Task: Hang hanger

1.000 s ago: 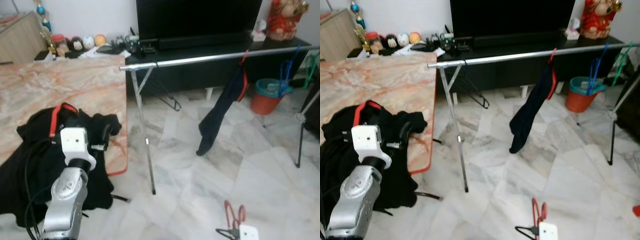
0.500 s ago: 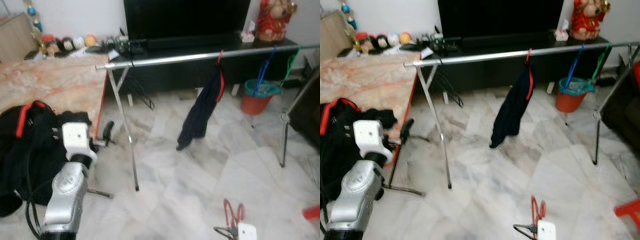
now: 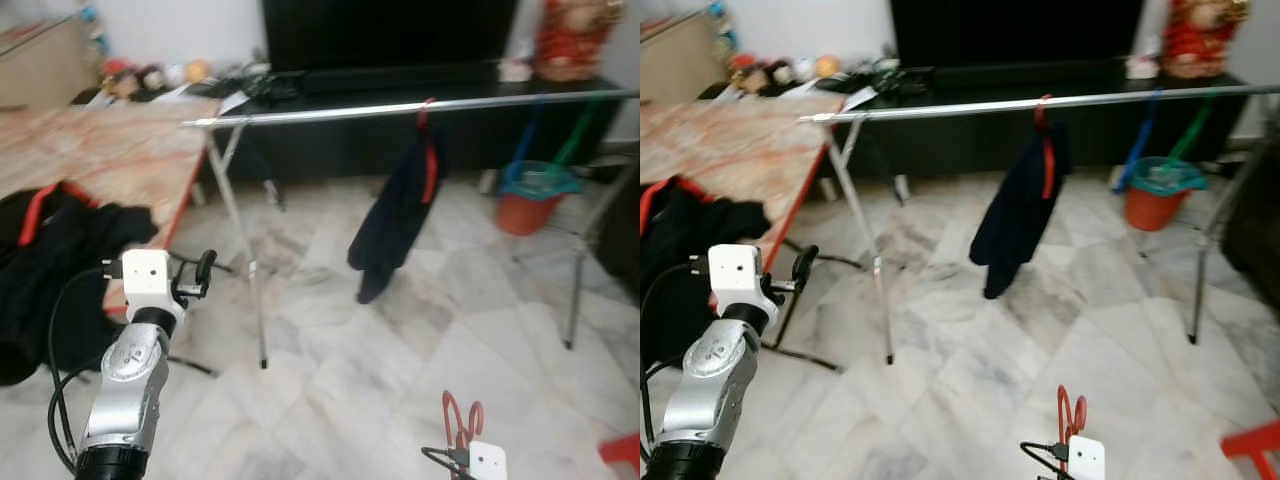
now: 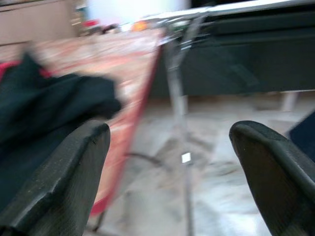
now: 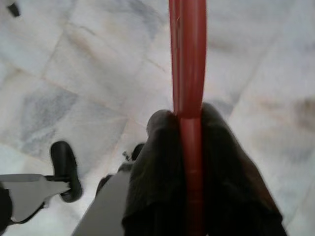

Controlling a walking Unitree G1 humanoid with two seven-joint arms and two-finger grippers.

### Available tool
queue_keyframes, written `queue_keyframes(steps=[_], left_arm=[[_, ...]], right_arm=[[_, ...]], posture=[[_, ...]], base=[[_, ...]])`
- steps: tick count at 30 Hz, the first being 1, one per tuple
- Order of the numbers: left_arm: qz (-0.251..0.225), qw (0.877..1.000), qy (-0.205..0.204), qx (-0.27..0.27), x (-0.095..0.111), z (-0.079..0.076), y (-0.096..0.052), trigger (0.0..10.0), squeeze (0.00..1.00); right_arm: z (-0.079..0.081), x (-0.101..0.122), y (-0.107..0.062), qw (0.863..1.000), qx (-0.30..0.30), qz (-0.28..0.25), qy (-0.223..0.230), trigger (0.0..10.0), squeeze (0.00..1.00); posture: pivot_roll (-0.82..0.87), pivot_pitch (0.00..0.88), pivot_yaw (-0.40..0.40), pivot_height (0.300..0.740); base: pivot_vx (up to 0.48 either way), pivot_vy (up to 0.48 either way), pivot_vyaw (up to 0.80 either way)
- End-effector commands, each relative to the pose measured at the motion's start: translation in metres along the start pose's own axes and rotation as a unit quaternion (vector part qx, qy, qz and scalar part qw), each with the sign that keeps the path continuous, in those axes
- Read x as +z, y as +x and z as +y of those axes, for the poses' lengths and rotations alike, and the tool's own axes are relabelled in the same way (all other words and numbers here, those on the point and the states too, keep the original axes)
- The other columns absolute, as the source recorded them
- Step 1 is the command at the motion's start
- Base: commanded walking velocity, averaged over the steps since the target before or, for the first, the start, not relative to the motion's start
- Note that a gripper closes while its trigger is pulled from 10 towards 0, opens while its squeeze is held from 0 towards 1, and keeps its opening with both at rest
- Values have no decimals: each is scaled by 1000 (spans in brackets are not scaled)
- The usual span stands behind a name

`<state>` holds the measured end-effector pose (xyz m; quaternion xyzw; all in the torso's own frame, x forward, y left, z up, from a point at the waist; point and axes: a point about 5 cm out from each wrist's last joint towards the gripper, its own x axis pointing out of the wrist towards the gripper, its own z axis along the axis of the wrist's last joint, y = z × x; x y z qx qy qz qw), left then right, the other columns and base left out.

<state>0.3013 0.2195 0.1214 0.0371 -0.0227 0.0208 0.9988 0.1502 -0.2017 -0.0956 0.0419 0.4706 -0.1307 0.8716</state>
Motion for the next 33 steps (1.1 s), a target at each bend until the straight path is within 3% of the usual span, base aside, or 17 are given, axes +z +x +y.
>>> queue_keyframes(steps=[1, 10, 13, 16, 17, 19, 28, 30, 33], left_arm=[[-2, 1000, 7, 7, 1, 10, 2, 10000, 0], [55, 998, 41, -16, -32, 16, 0, 10000, 0], [105, 991, 62, -47, -55, 16, -6, 10000, 0], [158, 981, 86, -71, -79, 17, -19, 10000, 0], [191, 971, 110, -89, -94, 18, -30, 10000, 0], [214, 966, 113, -87, -106, 18, -40, 10000, 0], [340, 936, 85, -43, -156, 13, -80, 10000, 0], [355, 932, 73, -26, -161, 13, -86, 10000, 0], [401, 915, 49, 7, -176, 14, -108, 10000, 0]], right_arm=[[10, 2, 0, 1000, 9, -6, 15, 10000, 0], [15, 0, 0, 1000, 11, -3, 22, 10000, 0], [15, -4, -1, 1000, 11, 2, 14, 10000, 0], [13, -12, -3, 1000, 8, 10, 8, 10000, 0], [11, -18, -4, 1000, 7, 18, 1, 10000, 0], [9, -24, -6, 1000, 7, 24, -4, 10000, 0], [-8, -34, -9, 998, 8, 36, -44, 10000, 0], [-12, -34, -9, 998, 5, 37, -51, 10000, 0], [-20, -34, -9, 998, -8, 39, -48, 10000, 0]], posture=[[-6, 0, 82, 740], [13, 0, 72, 740], [21, 0, 61, 740], [29, 0, 46, 740], [37, 0, 31, 740], [47, 0, 14, 740], [117, 0, -123, 740], [111, 0, -119, 740], [94, 0, -107, 740]], base=[[0, 0, 800], [0, 0, 89], [0, 0, 0], [0, 0, 0], [0, 0, 0], [0, 0, 0], [0, 0, 0], [0, 0, 0], [0, 0, 0]])
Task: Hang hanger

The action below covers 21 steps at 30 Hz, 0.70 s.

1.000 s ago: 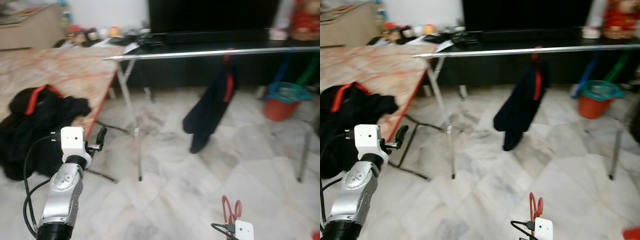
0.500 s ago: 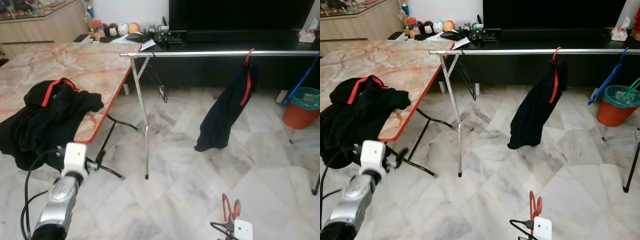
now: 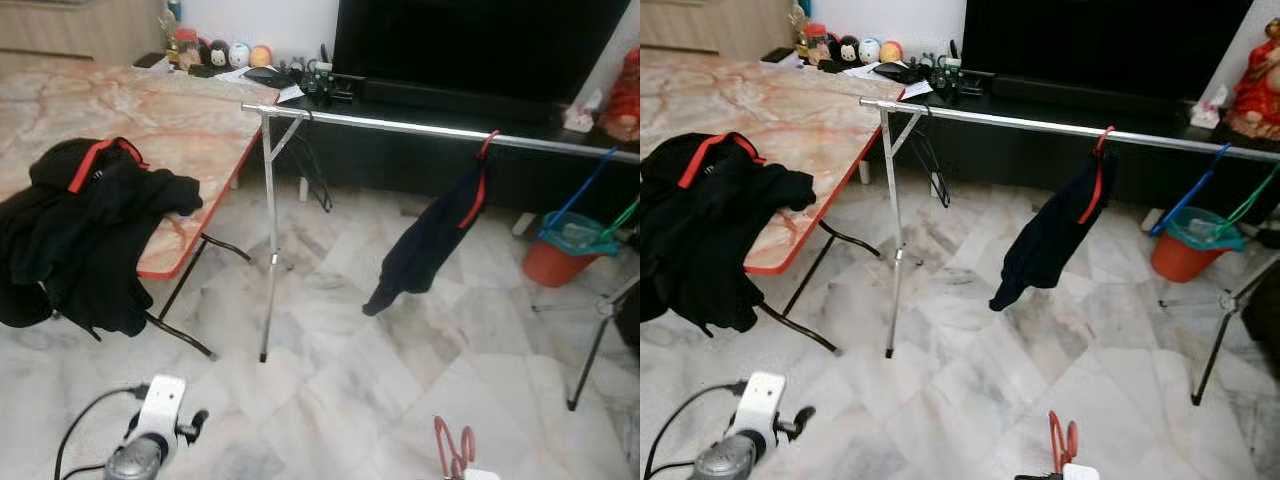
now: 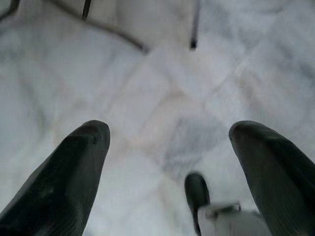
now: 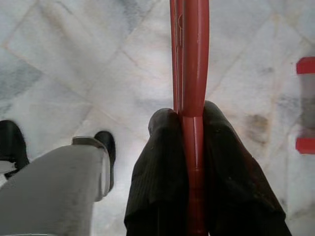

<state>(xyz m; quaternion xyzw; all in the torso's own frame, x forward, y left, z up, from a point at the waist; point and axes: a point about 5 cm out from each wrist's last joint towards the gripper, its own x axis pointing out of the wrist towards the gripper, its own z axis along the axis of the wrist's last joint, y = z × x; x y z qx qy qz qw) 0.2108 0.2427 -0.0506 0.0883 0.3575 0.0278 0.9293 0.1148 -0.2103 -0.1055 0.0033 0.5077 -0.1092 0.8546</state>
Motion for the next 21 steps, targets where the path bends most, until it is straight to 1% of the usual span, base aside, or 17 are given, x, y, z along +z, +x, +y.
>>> queue_keyframes(steps=[1, 2, 4, 5, 6, 10, 15, 16, 17, 21], left_arm=[[26, 999, -17, 7, -12, -1, -2, 10000, 0], [57, 998, -16, 2, -30, -9, -8, 10000, 0], [70, 997, -6, -7, -39, -15, -11, 10000, 0], [72, 997, 4, -16, -42, -18, -12, 10000, 0], [68, 997, 20, -30, -43, -24, -13, 10000, 0], [51, 998, 24, -35, -36, -25, -10, 10000, 0], [45, 998, 33, -32, -23, -21, -4, 10000, 0], [45, 998, 33, -32, -23, -21, -4, 10000, 0], [40, 998, 38, -30, -17, -20, -2, 10000, 0], [32, 999, 37, -23, -8, -18, 2, 10000, 0]], right_arm=[[-3, -2, 0, 1000, -4, 3, 0, 10000, 0], [-9, -3, -1, 1000, -15, 4, 6, 10000, 0], [-13, -4, -1, 1000, -21, 5, 10, 10000, 0], [-14, -5, -2, 1000, -24, 5, 13, 10000, 0], [-16, -5, -2, 1000, -27, 5, 12, 10000, 0], [-16, -4, -1, 1000, -23, 1, 6, 10000, 0], [-7, -1, 0, 1000, -18, 2, 15, 10000, 0], [-7, -1, 0, 1000, -18, 2, 15, 10000, 0], [-3, 0, 0, 1000, -14, 1, 16, 10000, 0], [4, 3, 1, 1000, -6, -1, 30, 10000, 0]], posture=[[94, 0, -107, 740], [43, 0, -77, 740], [22, 0, -66, 740], [22, 0, -66, 740], [7, 0, -49, 740], [-8, 0, -40, 740], [-17, 0, -54, 740], [-17, 0, -54, 740], [-27, 0, -46, 740], [-33, 0, -7, 740]], base=[[0, 0, 0], [0, 0, 0], [0, 0, 0], [0, 0, 0], [0, 0, 0], [0, 0, 0], [0, 0, 0], [0, 0, 0], [0, 0, 0], [0, 0, 0]])
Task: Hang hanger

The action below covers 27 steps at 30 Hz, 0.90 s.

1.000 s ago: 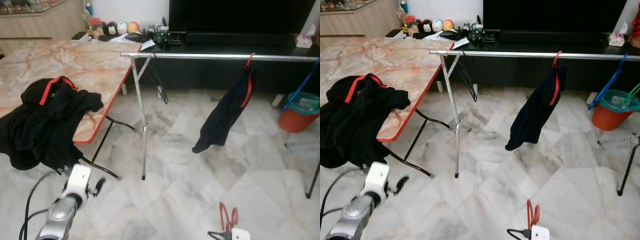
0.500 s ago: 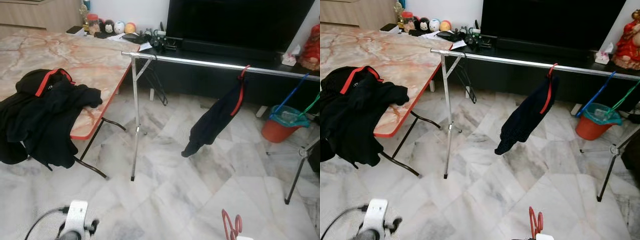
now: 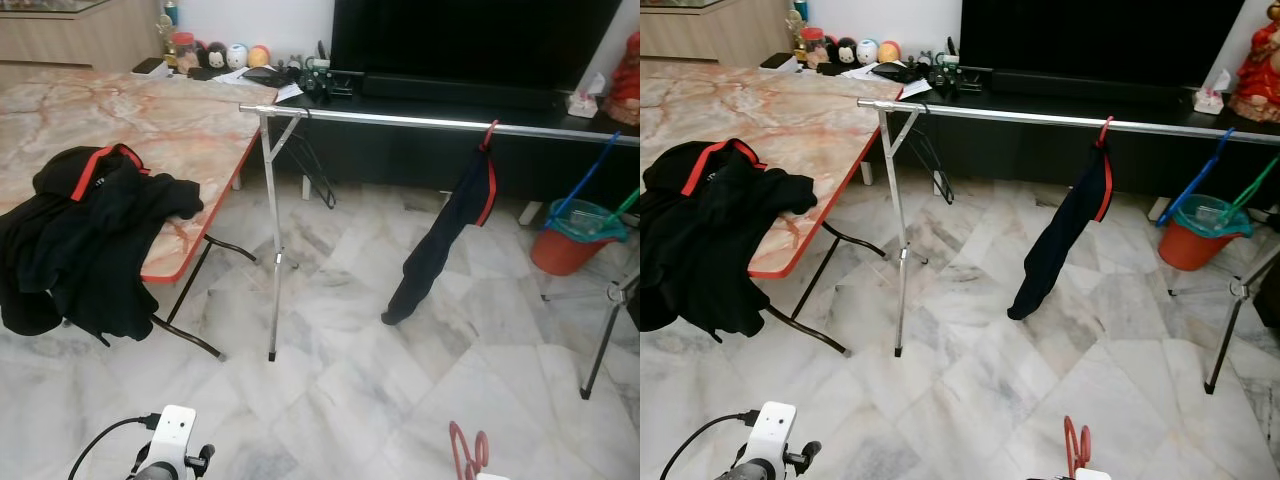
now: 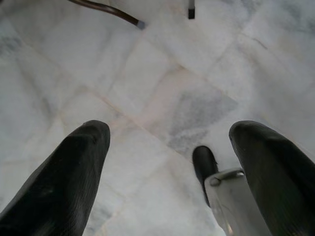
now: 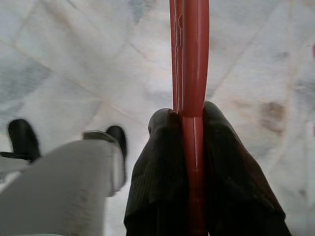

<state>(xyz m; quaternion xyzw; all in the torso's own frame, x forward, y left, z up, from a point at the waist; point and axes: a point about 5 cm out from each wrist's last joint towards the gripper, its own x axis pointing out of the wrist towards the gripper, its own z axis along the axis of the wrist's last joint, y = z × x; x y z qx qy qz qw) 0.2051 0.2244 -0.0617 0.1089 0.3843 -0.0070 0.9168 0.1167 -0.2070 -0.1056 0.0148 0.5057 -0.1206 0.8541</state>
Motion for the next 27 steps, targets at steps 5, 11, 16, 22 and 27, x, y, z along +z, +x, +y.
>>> queue_keyframes(steps=[5, 11, 16, 22, 27], left_arm=[[-3, 1000, 9, 5, 11, 5, 4, 10000, 0], [-3, 1000, 12, 9, 14, 8, 4, 10000, 0], [-6, 1000, 2, 13, 15, 8, 5, 10000, 0], [6, 1000, -1, 14, 9, 8, 3, 10000, 0], [7, 1000, -3, 14, 6, 7, 3, 10000, 0]], right_arm=[[4, 5, 1, 999, -1, -5, 32, 10000, 0], [5, 6, 1, 999, -2, -6, 44, 10000, 0], [2, 7, 2, 999, -6, -6, 38, 10000, 0], [1, 7, 2, 999, -12, -6, 40, 10000, 0], [2, 7, 2, 999, -15, -6, 42, 10000, 0]], posture=[[-41, 0, 56, 740], [-51, 0, 65, 740], [-58, 0, 44, 740], [-76, 0, 48, 740], [-64, 0, 43, 740]], base=[[0, 0, 0], [0, 0, 0], [0, 0, 0], [0, 0, 0], [0, 0, 0]])
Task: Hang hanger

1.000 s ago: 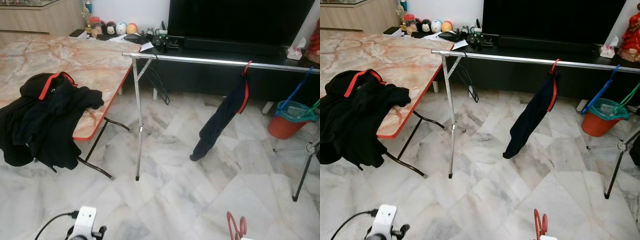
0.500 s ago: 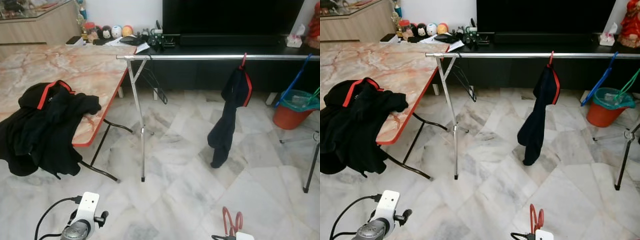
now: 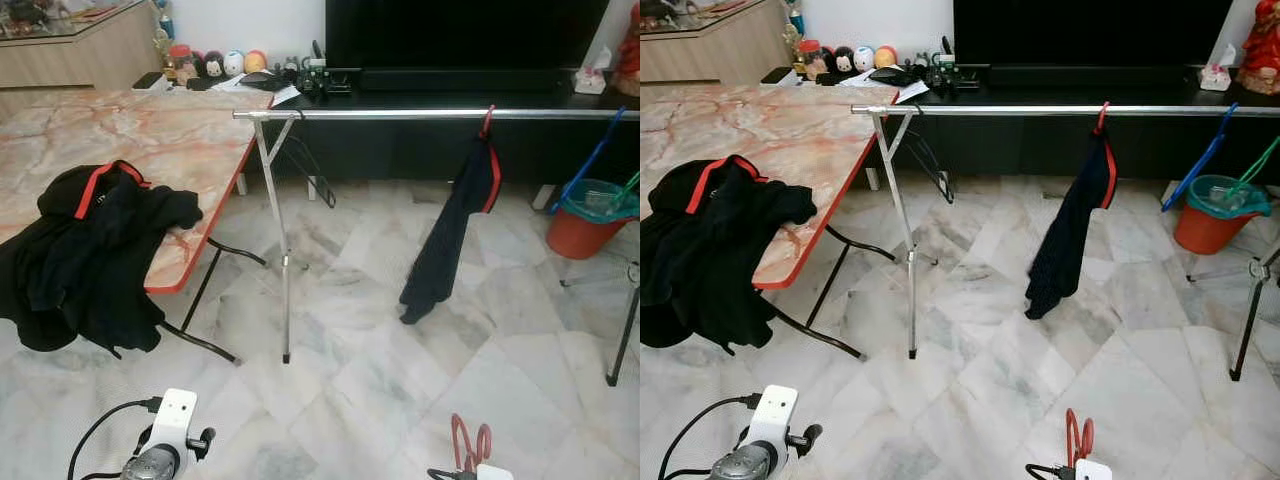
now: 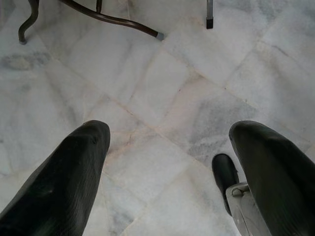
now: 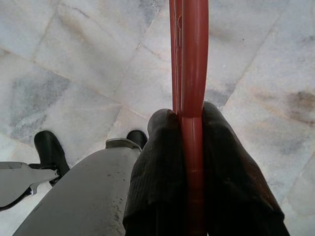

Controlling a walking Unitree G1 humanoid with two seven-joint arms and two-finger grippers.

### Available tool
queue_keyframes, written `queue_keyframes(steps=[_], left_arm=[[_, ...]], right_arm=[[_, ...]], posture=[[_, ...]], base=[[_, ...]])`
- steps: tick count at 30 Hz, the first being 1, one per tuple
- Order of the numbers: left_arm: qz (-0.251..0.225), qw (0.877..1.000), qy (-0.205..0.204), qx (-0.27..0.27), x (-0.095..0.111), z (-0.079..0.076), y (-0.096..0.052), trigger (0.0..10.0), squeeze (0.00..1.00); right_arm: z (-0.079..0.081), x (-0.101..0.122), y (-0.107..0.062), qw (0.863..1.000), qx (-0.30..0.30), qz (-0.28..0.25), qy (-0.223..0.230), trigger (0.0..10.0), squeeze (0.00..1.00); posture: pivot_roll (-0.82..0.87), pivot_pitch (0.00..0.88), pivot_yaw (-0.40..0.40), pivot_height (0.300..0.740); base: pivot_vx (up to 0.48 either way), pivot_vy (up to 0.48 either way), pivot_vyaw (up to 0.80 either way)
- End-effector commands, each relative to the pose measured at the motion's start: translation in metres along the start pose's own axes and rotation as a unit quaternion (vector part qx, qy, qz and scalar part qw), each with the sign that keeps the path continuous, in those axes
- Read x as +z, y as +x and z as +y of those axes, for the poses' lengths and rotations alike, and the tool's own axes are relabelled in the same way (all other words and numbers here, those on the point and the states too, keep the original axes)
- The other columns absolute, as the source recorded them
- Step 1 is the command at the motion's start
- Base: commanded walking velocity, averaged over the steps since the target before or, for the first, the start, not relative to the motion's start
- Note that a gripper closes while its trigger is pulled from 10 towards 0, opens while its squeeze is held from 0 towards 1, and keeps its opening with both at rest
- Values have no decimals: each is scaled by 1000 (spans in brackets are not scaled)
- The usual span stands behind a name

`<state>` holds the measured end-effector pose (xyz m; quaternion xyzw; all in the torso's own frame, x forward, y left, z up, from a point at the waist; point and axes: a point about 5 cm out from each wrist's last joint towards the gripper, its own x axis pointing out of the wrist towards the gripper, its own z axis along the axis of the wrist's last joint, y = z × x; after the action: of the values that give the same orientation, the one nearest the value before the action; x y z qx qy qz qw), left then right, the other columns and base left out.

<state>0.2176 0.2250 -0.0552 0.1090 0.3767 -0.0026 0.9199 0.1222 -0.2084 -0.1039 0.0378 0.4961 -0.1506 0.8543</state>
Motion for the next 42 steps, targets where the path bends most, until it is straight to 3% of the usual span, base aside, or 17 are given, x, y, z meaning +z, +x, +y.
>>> queue_keyframes(steps=[1, 6, 11, 14, 19, 23, 27, 28, 31, 32, 34, 35, 36, 38, 40, 41, 42], left_arm=[[13, 1000, -4, 12, -7, 4, -2, 10000, 0], [-1, 1000, -4, 25, -2, 10, -2, 10000, 0], [-41, 998, 13, 38, 16, 20, 1, 10000, 0], [-114, 992, 28, 37, 52, 30, 3, 10000, 0], [-176, 983, 50, 15, 82, 29, 2, 10000, 0], [-212, 973, 79, -45, 102, 19, 2, 10000, 0], [-261, 934, 181, -165, 125, -6, -6, 10000, 0], [-261, 934, 181, -165, 125, -6, -6, 10000, 0], [-266, 891, 288, -230, 131, -23, -13, 10000, 0], [-264, 864, 325, -281, 133, -33, -18, 10000, 0], [-270, 839, 349, -318, 140, -42, -24, 10000, 0], [-270, 839, 349, -318, 140, -42, -24, 10000, 0], [-271, 816, 367, -355, 144, -51, -30, 10000, 0], [-272, 807, 374, -367, 146, -54, -32, 10000, 0], [-277, 780, 388, -406, 152, -68, -39, 10000, 0], [-277, 780, 388, -406, 152, -68, -39, 10000, 0], [-282, 764, 386, -433, 156, -80, -46, 10000, 0]], right_arm=[[2, 1, 0, 1000, -5, 0, -1, 10000, 0], [-1, 2, 0, 999, -18, -7, -48, 10000, 0], [-8, 19, 3, 988, -30, -40, -143, 10000, 0], [-47, 116, 3, 964, -66, -169, -192, 10000, 0], [-53, 141, -2, 954, -70, -211, -200, 10000, 0], [-47, 152, -3, 948, -11, -216, -232, 10000, 0], [-28, 158, -6, 908, 123, -199, -349, 10000, 0], [-28, 158, -6, 908, 123, -199, -349, 10000, 0], [-23, 162, -11, 877, 194, -182, -400, 10000, 0], [-20, 162, -15, 837, 236, -171, -462, 10000, 0], [-17, 164, -20, 806, 279, -166, -494, 10000, 0], [-17, 164, -20, 806, 279, -166, -494, 10000, 0], [-14, 171, -27, 784, 315, -166, -508, 10000, 0], [-13, 173, -29, 776, 328, -166, -512, 10000, 0], [-6, 182, -40, 740, 374, -168, -533, 10000, 0], [-6, 182, -40, 740, 374, -168, -533, 10000, 0], [0, 188, -48, 714, 404, -172, -545, 10000, 0]], posture=[[-64, 0, 43, 740], [-42, 0, 31, 740], [-41, 0, 22, 740], [-51, 0, 23, 740], [-55, 0, 23, 740], [-51, 0, 23, 740], [-52, 0, 19, 740], [-52, 0, 19, 740], [-59, 0, 10, 740], [-55, 0, 4, 740], [-51, 0, -1, 740], [-51, 0, -1, 740], [-53, 0, -4, 740], [-54, 0, -5, 740], [-62, 0, -8, 740], [-62, 0, -8, 740], [-64, 0, -11, 740]], base=[[0, 0, 0], [0, 0, 0], [0, 0, 0], [0, 0, 0], [0, 0, 0], [0, 0, 0], [0, 0, 0], [0, 0, 0], [0, 0, 0], [0, 0, 0], [0, 0, 0], [0, 0, 0], [0, 0, 0], [0, 0, 0], [0, 0, 0], [0, 0, 0], [0, 0, 0]])
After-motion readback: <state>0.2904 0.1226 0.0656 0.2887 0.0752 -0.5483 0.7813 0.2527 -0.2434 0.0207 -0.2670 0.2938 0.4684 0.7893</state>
